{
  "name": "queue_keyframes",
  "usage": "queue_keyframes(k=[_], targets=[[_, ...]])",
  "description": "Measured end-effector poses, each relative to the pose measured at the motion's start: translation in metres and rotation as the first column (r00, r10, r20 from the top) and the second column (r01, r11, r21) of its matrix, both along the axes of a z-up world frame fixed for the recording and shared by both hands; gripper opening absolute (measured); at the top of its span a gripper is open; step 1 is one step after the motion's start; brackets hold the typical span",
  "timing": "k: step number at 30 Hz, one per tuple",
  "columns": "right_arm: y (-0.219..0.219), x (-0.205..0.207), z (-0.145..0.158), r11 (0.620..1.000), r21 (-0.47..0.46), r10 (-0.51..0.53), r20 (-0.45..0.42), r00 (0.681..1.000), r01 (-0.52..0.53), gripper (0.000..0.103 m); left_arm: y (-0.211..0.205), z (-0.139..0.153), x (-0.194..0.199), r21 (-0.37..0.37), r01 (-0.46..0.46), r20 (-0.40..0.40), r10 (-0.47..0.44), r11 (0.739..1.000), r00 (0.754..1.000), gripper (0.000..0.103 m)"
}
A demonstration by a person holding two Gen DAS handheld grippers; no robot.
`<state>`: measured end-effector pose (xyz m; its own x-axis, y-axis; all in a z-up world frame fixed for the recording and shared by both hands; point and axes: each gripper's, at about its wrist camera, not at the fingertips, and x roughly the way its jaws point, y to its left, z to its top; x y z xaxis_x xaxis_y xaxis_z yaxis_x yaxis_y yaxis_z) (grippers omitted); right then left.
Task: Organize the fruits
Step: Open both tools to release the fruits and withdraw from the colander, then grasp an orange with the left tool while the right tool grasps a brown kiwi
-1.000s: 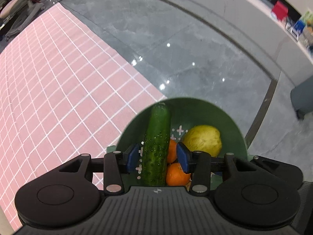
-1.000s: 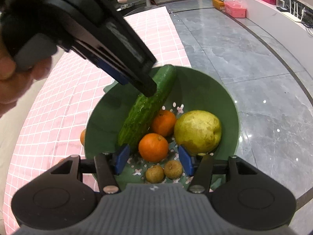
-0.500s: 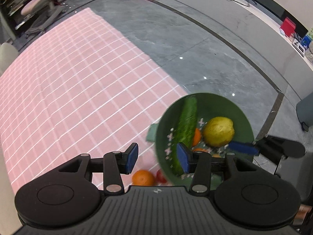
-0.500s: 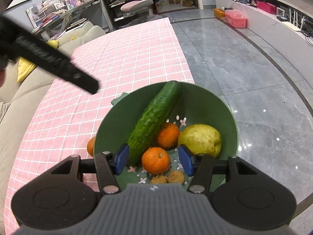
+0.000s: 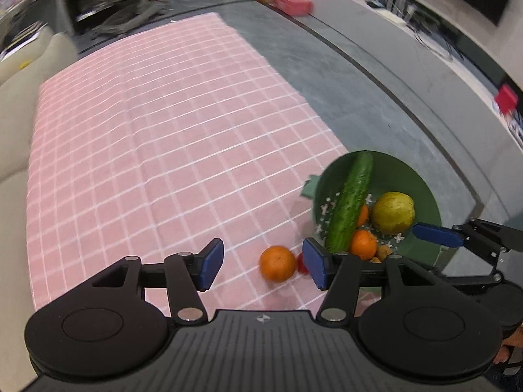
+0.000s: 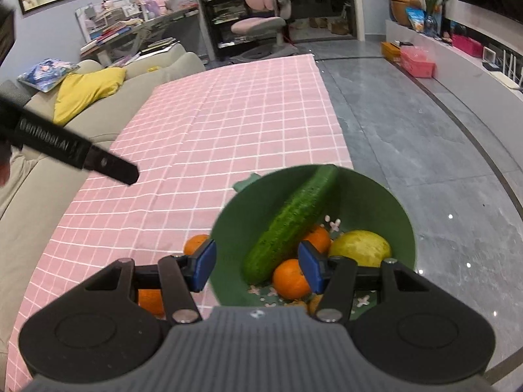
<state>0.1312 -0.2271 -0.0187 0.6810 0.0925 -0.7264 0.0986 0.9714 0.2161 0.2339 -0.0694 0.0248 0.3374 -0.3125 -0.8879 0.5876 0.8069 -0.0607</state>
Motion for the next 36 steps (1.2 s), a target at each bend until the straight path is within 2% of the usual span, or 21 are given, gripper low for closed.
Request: queue_keyframes(k=[5,12,15,20,26,30,36], targets=[[0.003,0.0,0.004,1.0,0.002,0.011,0.014,1.0,-0.011,0.053,0.035,-0.012,-0.026,-0.026,-0.086,0.049,0.087,0.996,0.995,0.069],[0.011,-0.003,0.0,0.999,-0.009,0.038,0.005,0.999,-0.038,0.053,0.069,-0.048,-0.067,-0.06,-0.151,0.014,0.152,0.987,0.988,0.07],[0.015,-0.005,0.0,0.999,-0.014,0.048,0.005,0.999,-0.048,0.053,0.074,-0.064,-0.086,-0.046,-0.146,0.029,0.147,0.988,0.989,0.07],[0.025,-0.019,0.002,0.997,-0.016,0.078,0.052,0.996,-0.077,0.053,0.083,-0.08,-0.113,-0.081,-0.135,0.032,0.138,0.988,0.99,0.07],[0.052,-0.044,-0.006,0.979,-0.027,0.204,0.071,0.976,-0.203,0.053,0.096,-0.083,-0.104,-0.099,-0.159,-0.003,0.159,0.982,0.987,0.07],[0.073,-0.046,-0.023,0.962,-0.029,0.273,0.032,0.962,-0.272,0.048,0.1,-0.077,-0.086,-0.132,-0.174,-0.026,0.172,0.976,0.985,0.074],[0.102,-0.037,-0.06,0.953,-0.044,0.299,-0.052,0.953,-0.301,0.042,0.083,-0.082,-0.066,-0.051,-0.126,-0.007,0.126,0.991,0.992,0.074]])
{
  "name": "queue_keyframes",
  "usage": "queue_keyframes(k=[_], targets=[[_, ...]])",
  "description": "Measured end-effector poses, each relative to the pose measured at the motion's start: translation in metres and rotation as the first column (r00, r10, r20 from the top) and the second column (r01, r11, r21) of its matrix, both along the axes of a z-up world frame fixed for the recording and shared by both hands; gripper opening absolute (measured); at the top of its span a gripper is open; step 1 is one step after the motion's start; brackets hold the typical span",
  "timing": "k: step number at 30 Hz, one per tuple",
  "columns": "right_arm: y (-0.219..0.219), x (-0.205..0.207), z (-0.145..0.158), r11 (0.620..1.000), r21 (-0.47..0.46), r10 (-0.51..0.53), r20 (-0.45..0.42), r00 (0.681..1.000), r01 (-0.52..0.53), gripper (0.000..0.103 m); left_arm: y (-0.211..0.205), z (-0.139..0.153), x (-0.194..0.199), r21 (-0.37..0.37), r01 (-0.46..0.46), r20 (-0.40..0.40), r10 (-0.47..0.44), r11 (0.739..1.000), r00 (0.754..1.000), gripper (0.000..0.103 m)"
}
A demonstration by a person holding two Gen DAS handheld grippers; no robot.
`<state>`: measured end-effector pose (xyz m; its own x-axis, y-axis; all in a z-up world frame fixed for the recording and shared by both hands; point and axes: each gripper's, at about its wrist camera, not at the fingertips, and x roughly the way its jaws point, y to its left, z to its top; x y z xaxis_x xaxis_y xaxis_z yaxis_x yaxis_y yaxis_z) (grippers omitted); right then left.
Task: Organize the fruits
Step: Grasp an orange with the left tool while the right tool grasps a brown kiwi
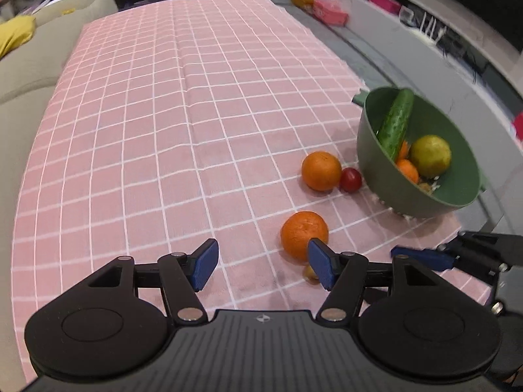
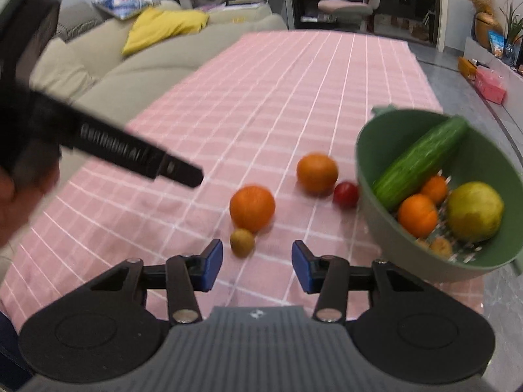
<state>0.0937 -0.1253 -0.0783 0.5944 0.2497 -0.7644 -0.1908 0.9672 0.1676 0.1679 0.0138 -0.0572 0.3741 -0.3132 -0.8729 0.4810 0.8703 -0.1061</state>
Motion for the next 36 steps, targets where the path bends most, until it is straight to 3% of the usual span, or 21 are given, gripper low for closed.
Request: queue_keyframes(k=[12,23,28,36], targets=[[0.015,0.025,-0.032,0.998,0.054,-0.008,-0.058,0.998,0.011,0.04,-0.04,-0.023,0.025,0.005,0.157,-0.053,-0.157,0.988,0.986,0.073],[0.026,0.037,-0.041,0.999,0.031,-0.005,-0.049,0.999,0.006,0.034,-0.053,-0.049,0.033,0.001,0.178,-0.116,-0.176,0.984,0.977,0.065],[0.025,0.038,-0.043,1.0,0.026,-0.01,-0.056,0.998,0.012,0.023,-0.055,-0.054,0.032,-0.004,0.183,-0.129,-0.182,0.983,0.975,0.053],[0.027,0.036,-0.042,1.0,0.024,-0.004,-0.06,0.998,0.005,0.019,-0.052,-0.053,0.031,-0.012,0.189,-0.136,-0.189,0.982,0.973,0.051]])
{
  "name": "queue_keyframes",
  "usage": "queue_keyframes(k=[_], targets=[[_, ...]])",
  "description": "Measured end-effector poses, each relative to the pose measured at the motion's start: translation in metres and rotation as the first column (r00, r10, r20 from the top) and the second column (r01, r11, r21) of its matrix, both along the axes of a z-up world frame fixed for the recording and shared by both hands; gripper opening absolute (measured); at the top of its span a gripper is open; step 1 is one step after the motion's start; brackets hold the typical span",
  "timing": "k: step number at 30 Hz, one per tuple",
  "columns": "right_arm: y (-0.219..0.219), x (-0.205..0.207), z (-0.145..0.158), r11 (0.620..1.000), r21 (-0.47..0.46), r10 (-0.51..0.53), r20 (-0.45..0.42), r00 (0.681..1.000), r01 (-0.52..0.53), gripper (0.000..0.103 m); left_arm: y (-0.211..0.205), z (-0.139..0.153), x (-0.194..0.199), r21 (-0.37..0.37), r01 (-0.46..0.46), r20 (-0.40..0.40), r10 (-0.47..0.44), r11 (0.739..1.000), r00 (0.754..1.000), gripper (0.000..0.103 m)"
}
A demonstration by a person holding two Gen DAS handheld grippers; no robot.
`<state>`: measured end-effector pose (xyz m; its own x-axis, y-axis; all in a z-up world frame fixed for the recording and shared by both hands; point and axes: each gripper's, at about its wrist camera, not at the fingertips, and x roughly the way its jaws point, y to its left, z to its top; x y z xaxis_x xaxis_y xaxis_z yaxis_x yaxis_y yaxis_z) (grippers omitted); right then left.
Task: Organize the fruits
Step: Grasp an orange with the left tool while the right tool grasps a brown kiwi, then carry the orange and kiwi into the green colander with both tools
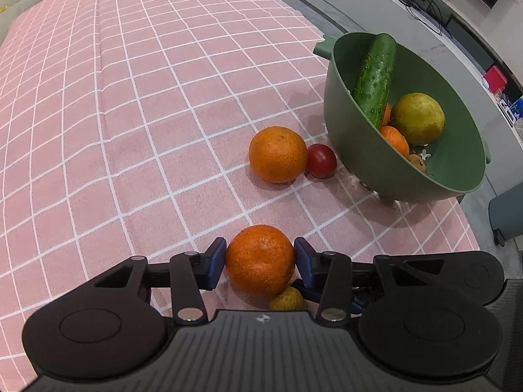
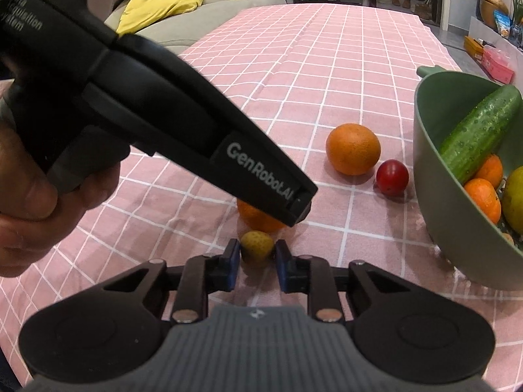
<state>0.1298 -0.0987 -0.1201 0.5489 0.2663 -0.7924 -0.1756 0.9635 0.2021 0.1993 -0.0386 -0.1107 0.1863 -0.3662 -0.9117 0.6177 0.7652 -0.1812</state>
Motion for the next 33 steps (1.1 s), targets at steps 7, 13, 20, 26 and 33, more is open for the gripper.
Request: queue_keyframes(k=[7,13,20,26,33], targets=[[-0.004,0.003,0.002,1.0,0.0,0.008,0.003,1.0,-0.008,0.018,0.004,0.006,0.0,-0.007,-0.008,0.007,0.009,1.0,1.0,0.051],[-0.006,-0.001,0.007,1.0,0.006,0.002,0.014,1.0,-0.002,0.019,0.021,0.024,0.01,-0.022,-0.052,0.029,0.052,0.998,0.998,0.051],[-0.008,-0.006,0.018,1.0,0.01,-0.002,0.038,0.999,0.002,0.019,0.037,0.05,0.014,-0.025,-0.083,0.064,0.084,0.996,0.994,0.051],[-0.015,-0.005,0.04,0.999,0.022,-0.029,0.07,0.997,0.028,0.019,0.037,0.076,0.011,-0.026,-0.076,0.107,0.078,0.997,0.991,0.051],[-0.04,0.003,0.072,0.995,0.034,-0.098,0.109,0.989,0.095,0.019,0.026,0.105,0.005,-0.051,-0.054,0.155,0.062,0.997,0.986,0.051]])
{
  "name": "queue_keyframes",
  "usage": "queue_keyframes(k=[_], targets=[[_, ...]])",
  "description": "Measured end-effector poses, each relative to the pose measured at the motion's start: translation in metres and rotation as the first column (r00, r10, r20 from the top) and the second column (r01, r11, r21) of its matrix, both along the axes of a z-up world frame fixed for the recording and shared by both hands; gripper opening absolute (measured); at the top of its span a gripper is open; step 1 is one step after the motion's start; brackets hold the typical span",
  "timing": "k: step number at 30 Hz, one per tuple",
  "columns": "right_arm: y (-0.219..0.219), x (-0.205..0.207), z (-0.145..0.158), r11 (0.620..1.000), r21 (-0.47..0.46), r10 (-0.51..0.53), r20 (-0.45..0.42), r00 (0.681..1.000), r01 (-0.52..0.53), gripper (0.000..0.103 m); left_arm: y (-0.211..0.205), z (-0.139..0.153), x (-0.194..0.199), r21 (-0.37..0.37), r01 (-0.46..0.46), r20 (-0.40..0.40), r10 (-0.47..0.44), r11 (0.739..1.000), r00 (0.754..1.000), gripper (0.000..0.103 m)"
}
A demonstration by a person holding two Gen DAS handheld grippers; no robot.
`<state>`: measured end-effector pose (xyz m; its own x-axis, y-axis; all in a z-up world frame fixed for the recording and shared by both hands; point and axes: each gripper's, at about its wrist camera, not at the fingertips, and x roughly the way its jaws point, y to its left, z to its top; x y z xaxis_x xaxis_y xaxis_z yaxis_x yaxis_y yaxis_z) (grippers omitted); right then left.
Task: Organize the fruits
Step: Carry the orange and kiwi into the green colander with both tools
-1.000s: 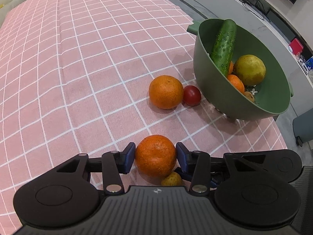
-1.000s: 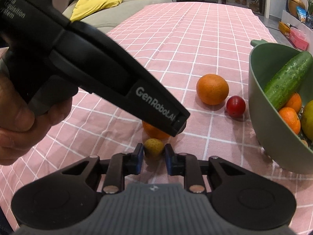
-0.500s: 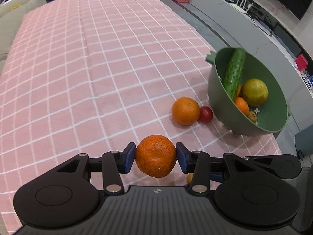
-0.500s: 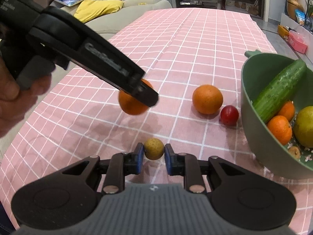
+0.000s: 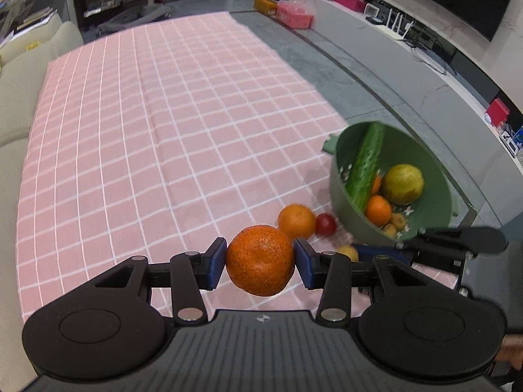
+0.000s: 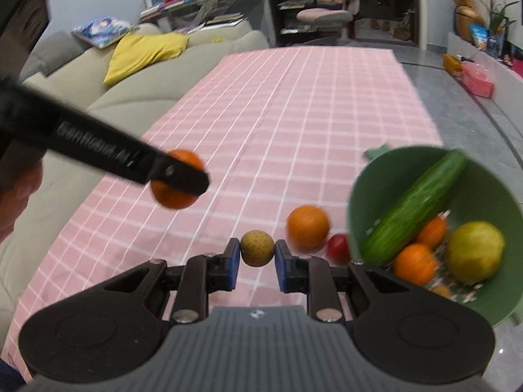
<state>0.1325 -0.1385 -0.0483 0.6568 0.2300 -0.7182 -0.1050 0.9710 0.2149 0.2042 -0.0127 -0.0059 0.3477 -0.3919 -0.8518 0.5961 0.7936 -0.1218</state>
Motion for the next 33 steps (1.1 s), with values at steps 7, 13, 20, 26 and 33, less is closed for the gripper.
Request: queue_keyframes(k=[7,13,20,26,33], targets=[[-0.049,0.005,0.043,0.996,0.007,-0.087,0.036,0.996,0.087,0.019,-0.028,0.025,-0.011,-0.025,0.067,0.069,-0.065,0.997,0.995,0.051],[-0.102,0.003,0.071,0.983,0.027,-0.181,0.029,0.983,0.18,0.019,-0.07,0.034,-0.023,-0.019,0.166,0.136,-0.162,0.986,0.977,0.051],[-0.146,-0.005,0.082,0.965,0.034,-0.261,0.016,0.965,0.26,0.019,-0.114,0.028,-0.032,-0.019,0.249,0.159,-0.243,0.968,0.957,0.051],[-0.155,-0.003,0.077,0.964,0.014,-0.265,-0.027,0.964,0.265,0.019,-0.136,0.009,-0.041,0.016,0.307,0.143,-0.306,0.952,0.941,0.051],[-0.15,0.003,0.05,0.977,-0.032,-0.212,-0.143,0.967,0.21,0.019,-0.158,-0.031,-0.046,0.117,0.384,0.081,-0.394,0.916,0.916,0.051]])
